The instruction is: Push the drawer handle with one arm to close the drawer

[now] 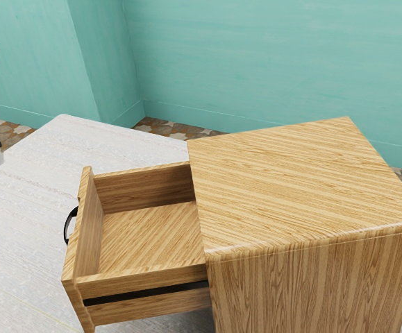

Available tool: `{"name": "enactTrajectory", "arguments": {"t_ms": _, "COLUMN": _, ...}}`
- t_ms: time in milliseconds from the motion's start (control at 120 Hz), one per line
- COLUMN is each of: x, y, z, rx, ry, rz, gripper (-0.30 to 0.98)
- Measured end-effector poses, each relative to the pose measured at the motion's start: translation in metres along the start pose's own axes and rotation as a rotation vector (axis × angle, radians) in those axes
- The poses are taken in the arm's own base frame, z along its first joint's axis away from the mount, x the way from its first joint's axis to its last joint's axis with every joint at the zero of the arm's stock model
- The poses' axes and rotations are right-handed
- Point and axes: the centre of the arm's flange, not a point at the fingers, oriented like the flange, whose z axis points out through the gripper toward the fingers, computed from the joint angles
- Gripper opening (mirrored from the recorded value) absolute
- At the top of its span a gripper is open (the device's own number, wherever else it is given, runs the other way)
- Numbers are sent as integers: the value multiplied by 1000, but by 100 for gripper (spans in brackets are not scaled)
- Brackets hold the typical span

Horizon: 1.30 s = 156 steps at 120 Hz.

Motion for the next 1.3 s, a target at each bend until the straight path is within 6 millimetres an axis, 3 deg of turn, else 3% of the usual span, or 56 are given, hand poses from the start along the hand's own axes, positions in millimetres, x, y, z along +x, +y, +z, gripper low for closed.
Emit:
{"name": "enactTrajectory", "arguments": {"t_ms": 83, "x": 9, "y": -6, "z": 15, "rx": 4, "ry": -14, "rz": 35, "gripper": 66}}
{"name": "enactTrajectory", "arguments": {"t_ms": 283, "x": 16, "y": -12, "z": 21, "rx": 40, "ry": 8, "rz": 132, "gripper": 66}}
{"name": "enactTrajectory", "arguments": {"t_ms": 442, "x": 13, "y": -28, "z": 43, "rx": 32, "ry": 6, "rz": 180, "gripper": 66}}
{"name": "enactTrajectory", "arguments": {"t_ms": 683, "x": 13, "y": -33, "z": 54, "rx": 47, "ry": 21, "rz": 262, "gripper": 66}}
{"name": "enactTrajectory", "arguments": {"t_ms": 800, "x": 9, "y": -31, "z": 69, "rx": 44, "ry": 21, "rz": 296, "gripper": 66}}
{"name": "enactTrajectory", "arguments": {"t_ms": 1000, "x": 0, "y": -19, "z": 115, "rx": 29, "ry": 9, "rz": 378, "gripper": 64}}
{"name": "enactTrajectory", "arguments": {"t_ms": 1083, "x": -9, "y": -16, "z": 121, "rx": 29, "ry": 29, "rz": 397, "gripper": 58}}
{"name": "enactTrajectory", "arguments": {"t_ms": 1300, "x": -17, "y": -7, "z": 137, "rx": 17, "ry": 47, "rz": 455, "gripper": 24}}
